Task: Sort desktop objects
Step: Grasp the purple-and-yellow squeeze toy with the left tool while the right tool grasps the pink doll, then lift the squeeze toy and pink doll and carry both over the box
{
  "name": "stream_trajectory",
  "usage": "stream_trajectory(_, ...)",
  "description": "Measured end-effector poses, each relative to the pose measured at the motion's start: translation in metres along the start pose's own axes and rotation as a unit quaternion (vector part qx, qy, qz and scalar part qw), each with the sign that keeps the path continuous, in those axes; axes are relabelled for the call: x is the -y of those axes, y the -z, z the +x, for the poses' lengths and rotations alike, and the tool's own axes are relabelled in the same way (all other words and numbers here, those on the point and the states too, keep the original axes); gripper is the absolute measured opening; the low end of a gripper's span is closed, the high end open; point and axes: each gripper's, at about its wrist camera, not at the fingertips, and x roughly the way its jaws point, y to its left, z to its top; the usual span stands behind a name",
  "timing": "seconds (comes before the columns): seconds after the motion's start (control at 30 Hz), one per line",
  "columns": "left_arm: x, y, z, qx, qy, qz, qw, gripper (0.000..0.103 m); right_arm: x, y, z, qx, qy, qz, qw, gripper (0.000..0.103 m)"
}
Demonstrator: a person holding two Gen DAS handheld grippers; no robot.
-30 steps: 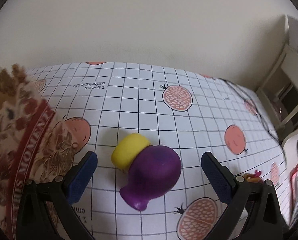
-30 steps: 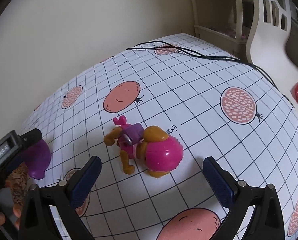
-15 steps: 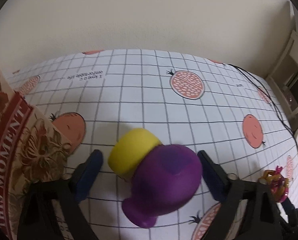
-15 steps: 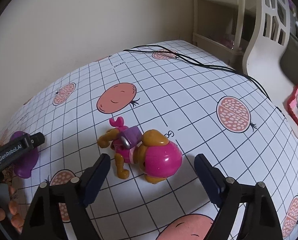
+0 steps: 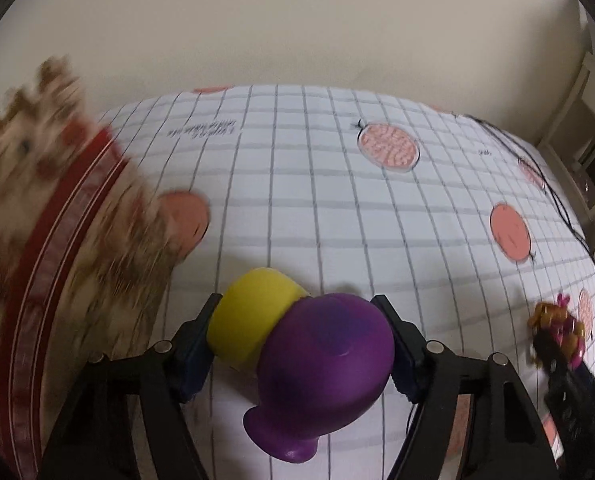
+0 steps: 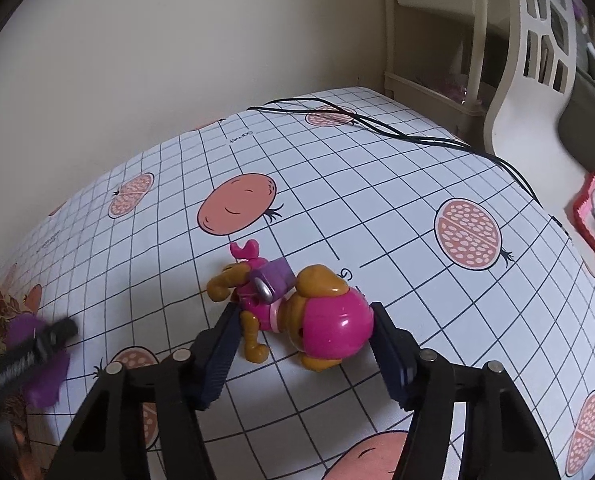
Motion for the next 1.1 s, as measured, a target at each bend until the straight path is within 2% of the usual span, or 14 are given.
stream_trajectory(0.17,-0.002,0.020,-0.013,-0.027,-0.011,-0.019,0.9994,0.074,-0.001,-0.001,-0.002,-0.012,-0.023,0.014,1.000,0.066)
stream_trajectory(0.33,-0.009,0.033,-0.023,-0.047,0.012,-0.082,0.9954,0.074,-0.004,-0.003,-0.012,-0.026,-0.066,0.038,0.997,0.066)
stream_trajectory(0.53,-0.010,0.042,-0.035,-0.053,0.023,-0.110,0.9922,0.074,-0.008,-0.012,-0.043,-0.010,-0.074,0.022,0.997,0.066)
stream_trajectory(0.73,0.001,0.040,-0.061,-0.031,0.039,-0.113,0.9923,0.074,-0.001,-0.023,-0.080,-0.002,-0.107,0.044,0.993,0.066)
stream_trajectory(0.87,0.002,0.039,-0.083,-0.014,0.095,-0.132,0.9865,0.074,-0.005,-0.023,-0.099,0.009,-0.102,0.024,0.994,0.066)
stream_trajectory(0.97,0.004,0.037,-0.103,0.014,0.096,-0.127,0.9872,0.074,-0.011,-0.020,-0.111,0.016,-0.105,0.005,0.994,0.066)
stream_trajectory(1.1,0.001,0.035,-0.119,0.035,0.110,-0.144,0.9829,0.074,-0.013,-0.021,-0.122,0.020,-0.115,0.017,0.993,0.066)
